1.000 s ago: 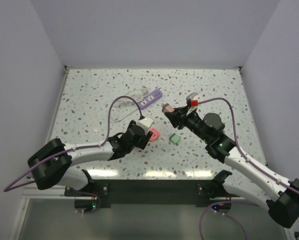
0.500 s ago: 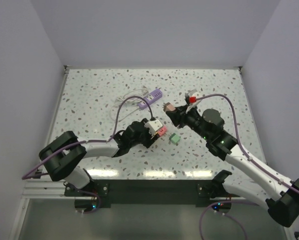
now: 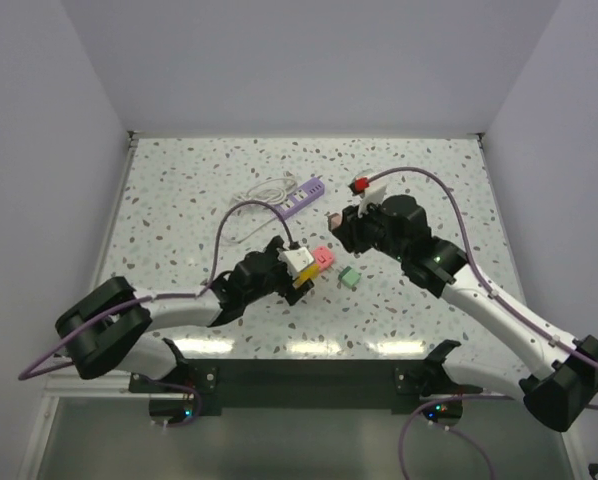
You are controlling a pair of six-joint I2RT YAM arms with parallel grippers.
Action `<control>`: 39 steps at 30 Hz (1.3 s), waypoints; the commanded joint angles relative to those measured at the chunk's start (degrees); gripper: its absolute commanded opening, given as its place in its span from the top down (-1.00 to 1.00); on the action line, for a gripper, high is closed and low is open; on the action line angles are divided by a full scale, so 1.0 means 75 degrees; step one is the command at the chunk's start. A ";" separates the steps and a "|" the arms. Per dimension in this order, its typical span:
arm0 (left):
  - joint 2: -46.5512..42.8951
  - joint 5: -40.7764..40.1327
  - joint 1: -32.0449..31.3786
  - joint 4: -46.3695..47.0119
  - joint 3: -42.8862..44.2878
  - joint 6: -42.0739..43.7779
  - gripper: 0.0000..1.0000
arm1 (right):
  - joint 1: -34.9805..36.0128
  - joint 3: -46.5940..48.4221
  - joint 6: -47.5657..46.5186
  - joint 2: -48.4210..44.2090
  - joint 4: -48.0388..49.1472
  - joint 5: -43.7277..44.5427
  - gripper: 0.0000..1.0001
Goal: Insert the plug
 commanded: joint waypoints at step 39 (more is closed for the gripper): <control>-0.2844 0.0621 0.2330 -0.0258 -0.1279 -0.3233 -1.00 | 0.0940 0.6056 -0.2509 0.6722 -0.6605 -0.0837 1.00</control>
